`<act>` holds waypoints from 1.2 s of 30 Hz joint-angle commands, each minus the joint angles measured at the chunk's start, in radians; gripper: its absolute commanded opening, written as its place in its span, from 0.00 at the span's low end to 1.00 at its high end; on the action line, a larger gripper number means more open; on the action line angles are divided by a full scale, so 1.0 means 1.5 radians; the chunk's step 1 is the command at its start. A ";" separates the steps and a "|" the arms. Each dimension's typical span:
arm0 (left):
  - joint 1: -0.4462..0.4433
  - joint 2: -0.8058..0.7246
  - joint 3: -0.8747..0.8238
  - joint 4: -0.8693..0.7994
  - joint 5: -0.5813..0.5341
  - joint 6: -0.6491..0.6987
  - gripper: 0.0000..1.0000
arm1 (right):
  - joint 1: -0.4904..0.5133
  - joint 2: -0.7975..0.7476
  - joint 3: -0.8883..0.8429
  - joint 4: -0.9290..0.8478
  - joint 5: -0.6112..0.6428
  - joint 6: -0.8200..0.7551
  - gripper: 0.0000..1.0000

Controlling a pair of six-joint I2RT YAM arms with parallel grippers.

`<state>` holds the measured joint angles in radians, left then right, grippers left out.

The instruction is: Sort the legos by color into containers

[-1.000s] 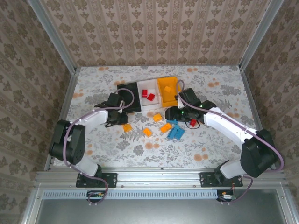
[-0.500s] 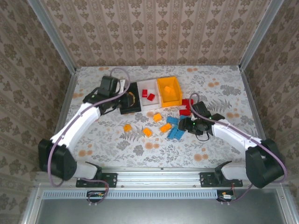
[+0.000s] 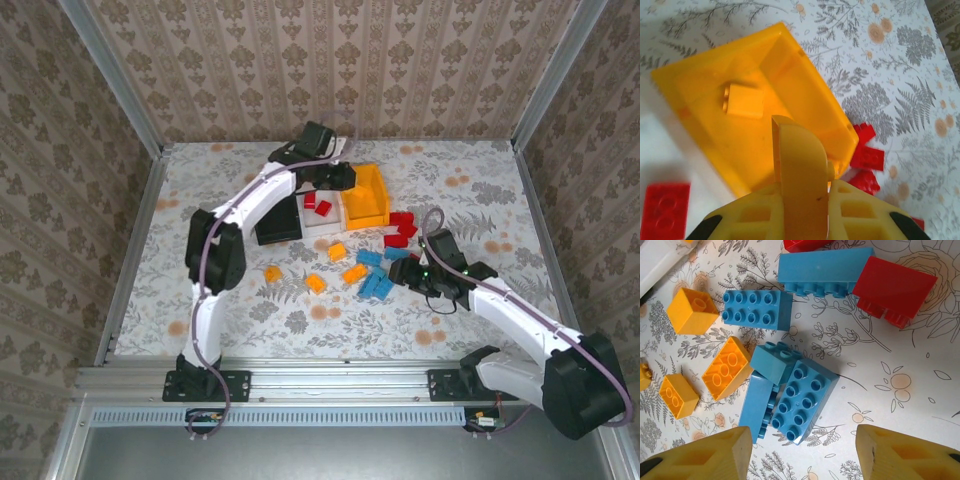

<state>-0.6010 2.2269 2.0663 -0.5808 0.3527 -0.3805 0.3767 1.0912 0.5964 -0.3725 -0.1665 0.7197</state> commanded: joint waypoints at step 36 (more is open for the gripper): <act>0.045 -0.521 -0.793 0.019 -0.190 0.040 0.62 | 0.122 0.141 0.094 0.026 -0.024 -0.011 0.64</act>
<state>-0.5621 1.4170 0.8928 -0.5941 0.0559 -0.3637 0.5526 1.3159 0.7166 -0.3134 -0.2173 0.7105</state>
